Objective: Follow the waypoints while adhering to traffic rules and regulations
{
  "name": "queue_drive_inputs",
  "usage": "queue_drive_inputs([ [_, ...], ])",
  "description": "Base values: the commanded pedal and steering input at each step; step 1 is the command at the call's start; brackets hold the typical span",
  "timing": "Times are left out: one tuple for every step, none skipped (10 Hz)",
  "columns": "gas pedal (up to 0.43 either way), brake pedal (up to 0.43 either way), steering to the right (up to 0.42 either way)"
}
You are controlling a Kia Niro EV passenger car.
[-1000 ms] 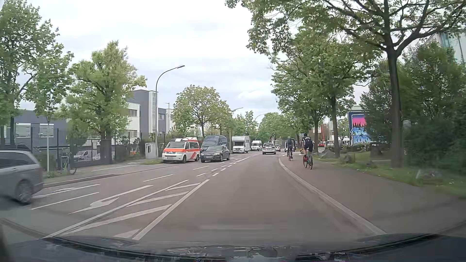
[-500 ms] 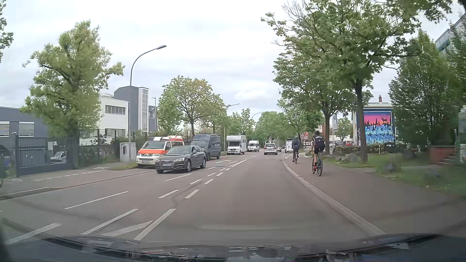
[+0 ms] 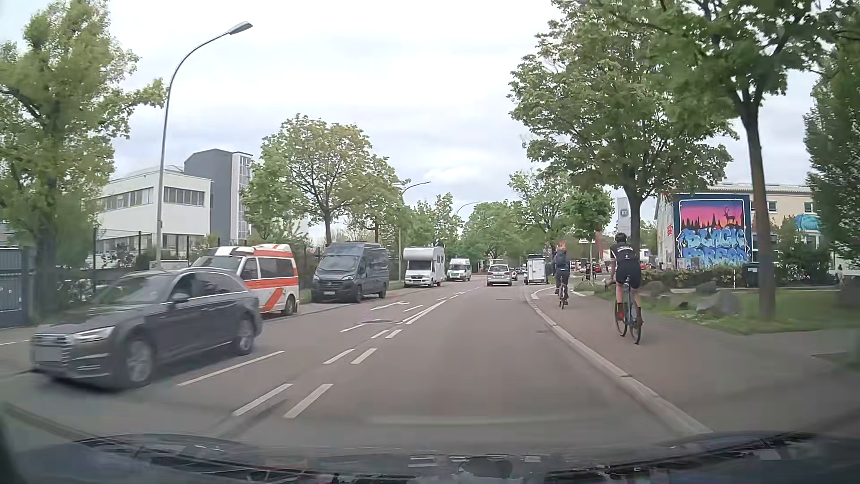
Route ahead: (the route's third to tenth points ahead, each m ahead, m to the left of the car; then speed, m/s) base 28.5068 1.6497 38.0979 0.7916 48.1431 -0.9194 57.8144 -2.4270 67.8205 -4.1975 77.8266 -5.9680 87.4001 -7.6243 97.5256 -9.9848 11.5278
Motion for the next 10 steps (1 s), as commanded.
queue_drive_inputs([
  [0.087, 0.0, 0.018],
  [0.087, 0.0, 0.019],
  [0.087, 0.0, 0.021],
  [0.087, 0.0, 0.023],
  [0.087, 0.0, 0.024],
  [0.079, 0.0, 0.024],
  [0.079, 0.0, 0.024],
  [0.079, 0.0, 0.024],
  [0.067, 0.0, 0.024],
  [0.067, 0.0, 0.024],
])
